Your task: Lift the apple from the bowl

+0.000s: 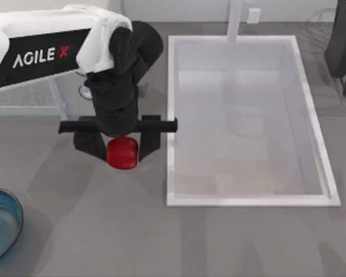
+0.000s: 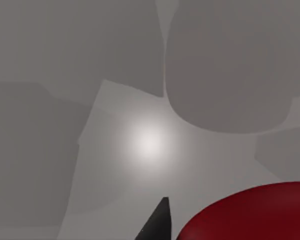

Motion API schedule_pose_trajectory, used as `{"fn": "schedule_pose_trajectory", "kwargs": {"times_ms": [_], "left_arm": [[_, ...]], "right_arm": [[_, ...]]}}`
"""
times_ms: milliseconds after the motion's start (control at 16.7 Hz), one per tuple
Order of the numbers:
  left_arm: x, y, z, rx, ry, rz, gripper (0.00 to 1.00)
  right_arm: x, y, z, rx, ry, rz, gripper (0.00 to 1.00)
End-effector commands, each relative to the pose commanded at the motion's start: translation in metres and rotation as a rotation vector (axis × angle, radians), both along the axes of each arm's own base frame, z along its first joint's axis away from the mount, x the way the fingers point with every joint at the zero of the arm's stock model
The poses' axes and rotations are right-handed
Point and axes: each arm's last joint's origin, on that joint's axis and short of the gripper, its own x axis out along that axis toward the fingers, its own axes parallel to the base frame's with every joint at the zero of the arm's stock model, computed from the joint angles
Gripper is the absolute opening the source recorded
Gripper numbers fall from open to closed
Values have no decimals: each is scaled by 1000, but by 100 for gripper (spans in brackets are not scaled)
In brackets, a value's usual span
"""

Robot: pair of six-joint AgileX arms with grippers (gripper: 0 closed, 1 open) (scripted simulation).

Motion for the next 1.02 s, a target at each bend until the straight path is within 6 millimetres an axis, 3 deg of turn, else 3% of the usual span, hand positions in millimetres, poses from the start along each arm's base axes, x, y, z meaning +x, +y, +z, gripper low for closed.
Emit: {"fn": "schedule_pose_trajectory", "kwargs": {"times_ms": [60, 840, 1020], "left_arm": [[0, 0, 0, 0, 0, 0, 0], [0, 0, 0, 0, 0, 0, 98], [0, 0, 0, 0, 0, 0, 100]], "right_arm": [[0, 0, 0, 0, 0, 0, 100], [0, 0, 0, 0, 0, 0, 100], [0, 0, 0, 0, 0, 0, 100]]}}
